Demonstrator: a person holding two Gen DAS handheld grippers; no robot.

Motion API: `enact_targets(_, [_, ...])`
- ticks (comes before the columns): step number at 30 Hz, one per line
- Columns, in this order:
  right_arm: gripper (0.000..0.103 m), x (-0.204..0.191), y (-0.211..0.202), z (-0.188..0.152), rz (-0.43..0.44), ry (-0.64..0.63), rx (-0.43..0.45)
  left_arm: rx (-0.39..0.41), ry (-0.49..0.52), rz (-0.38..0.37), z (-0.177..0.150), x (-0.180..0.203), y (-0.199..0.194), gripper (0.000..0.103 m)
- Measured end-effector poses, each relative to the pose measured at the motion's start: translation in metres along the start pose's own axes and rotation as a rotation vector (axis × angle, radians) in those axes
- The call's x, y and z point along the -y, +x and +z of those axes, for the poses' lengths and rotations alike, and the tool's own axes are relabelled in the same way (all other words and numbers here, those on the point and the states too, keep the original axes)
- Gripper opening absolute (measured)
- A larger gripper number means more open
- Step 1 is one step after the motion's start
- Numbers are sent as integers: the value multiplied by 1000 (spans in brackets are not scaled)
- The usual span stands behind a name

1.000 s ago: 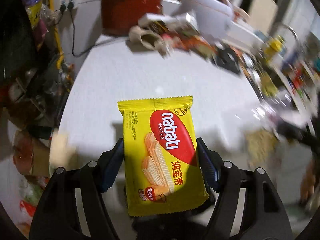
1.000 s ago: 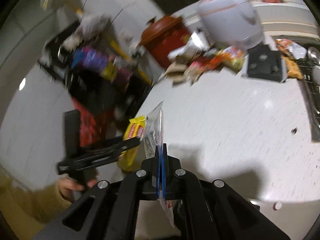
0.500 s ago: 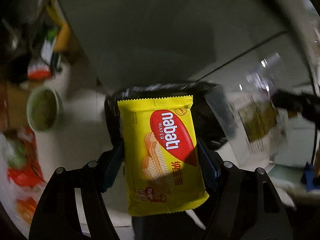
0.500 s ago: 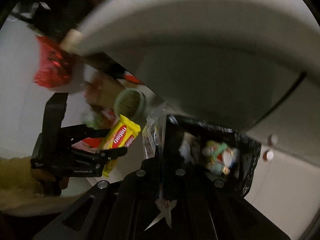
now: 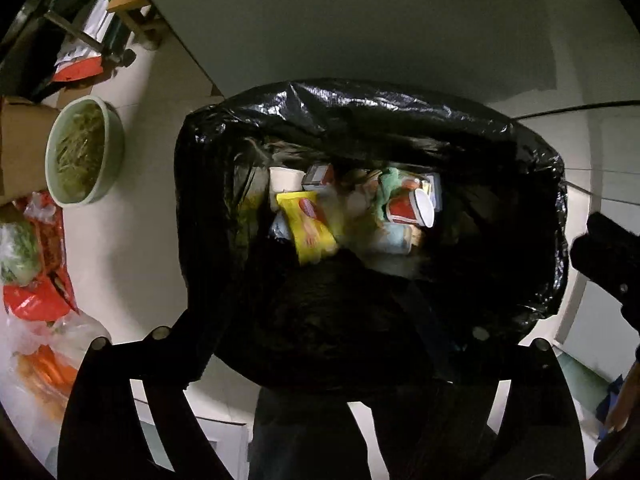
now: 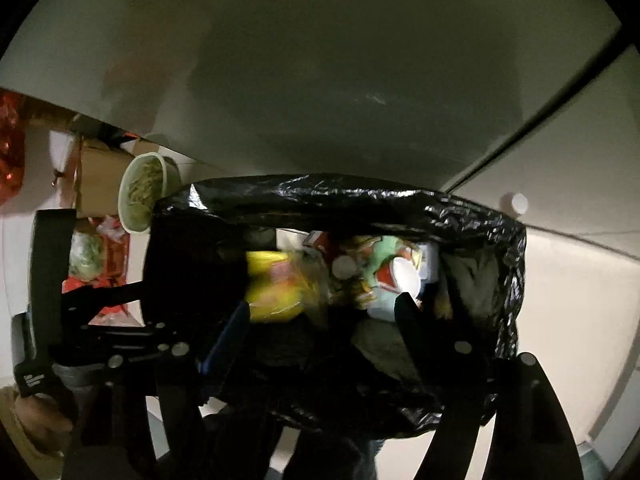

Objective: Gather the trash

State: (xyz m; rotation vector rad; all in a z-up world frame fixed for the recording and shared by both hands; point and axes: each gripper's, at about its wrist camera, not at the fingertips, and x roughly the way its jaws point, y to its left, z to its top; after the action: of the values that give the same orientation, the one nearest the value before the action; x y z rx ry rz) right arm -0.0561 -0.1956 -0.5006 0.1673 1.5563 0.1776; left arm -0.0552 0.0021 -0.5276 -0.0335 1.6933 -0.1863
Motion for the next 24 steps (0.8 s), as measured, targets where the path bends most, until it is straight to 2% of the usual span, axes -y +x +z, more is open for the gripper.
enact_targets(3, [73,-5,-30,-5,32,7,26,14,9,-14,-4,1,-16,85])
enact_targets(5, [72,-10,-67,-8,68,-20,62,60,40,-60,-9,4,-45,85])
enact_targets(8, [72,-29,-139,-8,147,-92,160,176,140,-96,-30,14,-113,85])
enact_targets(9, [73,-38,-179,-8,179,-140,220,225,181,-110,-40,18,-145,86])
enact_targets(11, [90,-55,-248,-3,217,-216,335,302,229,-130,-53,25,-192,89])
enact_targets(13, [97,-62,-301,7,268,-258,439,376,265,-144,-63,32,-229,89])
enact_targets(14, [97,-63,-324,14,272,-270,494,415,281,-143,-66,37,-248,89])
enact_targets(17, [98,-50,-373,52,203,-235,654,504,268,-161,-64,45,-285,89])
enact_targets(19, [98,-35,-388,84,131,-184,717,564,244,-191,-58,49,-306,89])
enact_targets(21, [98,-20,-398,121,63,-123,761,615,231,-182,-53,54,-321,89])
enact_targets(24, [98,6,-400,184,-29,-8,771,664,211,-166,-42,64,-335,89])
